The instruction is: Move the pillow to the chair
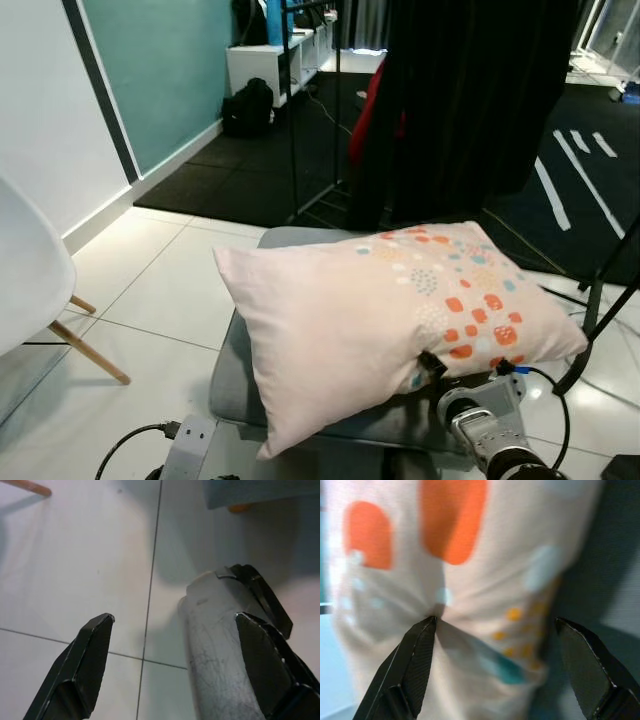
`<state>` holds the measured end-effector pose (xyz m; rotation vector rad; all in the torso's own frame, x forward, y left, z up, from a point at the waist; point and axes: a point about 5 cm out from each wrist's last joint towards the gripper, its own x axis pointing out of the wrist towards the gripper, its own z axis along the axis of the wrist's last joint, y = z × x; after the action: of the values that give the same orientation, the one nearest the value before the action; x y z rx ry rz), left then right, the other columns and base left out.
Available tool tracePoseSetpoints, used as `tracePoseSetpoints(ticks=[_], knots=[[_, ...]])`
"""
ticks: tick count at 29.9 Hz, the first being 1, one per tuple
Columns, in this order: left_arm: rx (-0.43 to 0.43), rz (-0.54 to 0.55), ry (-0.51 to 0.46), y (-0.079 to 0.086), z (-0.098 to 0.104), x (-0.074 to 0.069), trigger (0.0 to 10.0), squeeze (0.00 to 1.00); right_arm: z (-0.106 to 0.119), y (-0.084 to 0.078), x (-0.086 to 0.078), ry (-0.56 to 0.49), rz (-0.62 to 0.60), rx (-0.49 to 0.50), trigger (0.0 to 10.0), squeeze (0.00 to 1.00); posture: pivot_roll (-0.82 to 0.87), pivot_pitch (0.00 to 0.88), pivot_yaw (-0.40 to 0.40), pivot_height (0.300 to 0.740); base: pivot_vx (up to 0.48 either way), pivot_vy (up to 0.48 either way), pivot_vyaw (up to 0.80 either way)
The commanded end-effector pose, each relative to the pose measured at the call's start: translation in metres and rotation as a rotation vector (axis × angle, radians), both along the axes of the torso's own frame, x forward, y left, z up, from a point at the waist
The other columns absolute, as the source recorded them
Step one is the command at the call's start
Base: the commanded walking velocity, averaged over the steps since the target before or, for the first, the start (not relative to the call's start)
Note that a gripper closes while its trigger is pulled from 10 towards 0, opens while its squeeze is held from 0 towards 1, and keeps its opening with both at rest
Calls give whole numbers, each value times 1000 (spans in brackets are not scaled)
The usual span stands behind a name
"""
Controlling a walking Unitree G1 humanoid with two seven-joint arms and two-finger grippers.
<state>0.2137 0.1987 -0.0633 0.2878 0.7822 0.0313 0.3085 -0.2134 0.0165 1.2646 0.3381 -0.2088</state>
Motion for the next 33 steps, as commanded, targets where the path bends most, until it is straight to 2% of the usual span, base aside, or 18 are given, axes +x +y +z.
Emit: tracePoseSetpoints(ticks=[1,3,4,6,11,12,13,14,15,16,17,21,24,25,28,33], knots=[[15,46,11,12,-4,-11,10000,0,7,7,6,-70,20,47,10000,0,9,141,53,445,0,0,0],[8,103,-21,16,-4,-16,10000,0,12,12,8,-158,58,90,10000,0,22,155,72,430,0,0,0],[8,103,-21,16,-4,-16,10000,0,12,12,8,-158,58,90,10000,0,22,155,72,430,0,0,0],[16,130,-42,20,-5,-20,10000,0,15,16,6,-235,98,134,10000,0,36,163,79,416,0,0,0],[25,130,-58,21,-4,-22,10000,0,14,16,5,-256,111,149,10000,0,48,171,87,401,0,0,0],[49,125,-113,57,15,-7,10000,0,11,18,4,-218,108,138,10000,0,70,180,97,396,0,0,0],[49,125,-113,57,15,-7,10000,0,11,18,4,-218,108,138,10000,0,70,180,97,396,0,0,0],[70,108,-170,83,34,5,10000,0,10,19,4,-201,108,133,10000,0,87,185,100,391,0,0,0],[70,108,-170,83,34,5,10000,0,10,19,4,-201,108,133,10000,0,87,185,100,391,0,0,0],[91,86,-218,99,50,15,10000,0,11,21,6,-195,113,125,10000,0,103,186,102,386,0,0,0],[106,67,-255,106,61,22,10000,0,14,24,9,-199,124,115,10000,0,113,188,104,381,0,0,0],[122,48,-313,106,71,29,10000,0,25,36,20,-231,173,87,10000,0,120,185,102,381,0,0,0],[123,48,-320,107,72,29,10000,0,28,38,23,-249,188,84,10000,0,122,184,101,381,0,0,0],[125,50,-325,107,73,29,10000,0,32,40,25,-270,195,81,275,0,126,182,98,381,0,0,0],[125,50,-334,108,74,28,10000,0,37,41,28,-311,223,75,0,0,128,183,94,381,0,0,0],[117,48,-337,112,77,27,10000,0,37,39,28,-312,227,53,0,0,133,185,93,381,0,0,0]])
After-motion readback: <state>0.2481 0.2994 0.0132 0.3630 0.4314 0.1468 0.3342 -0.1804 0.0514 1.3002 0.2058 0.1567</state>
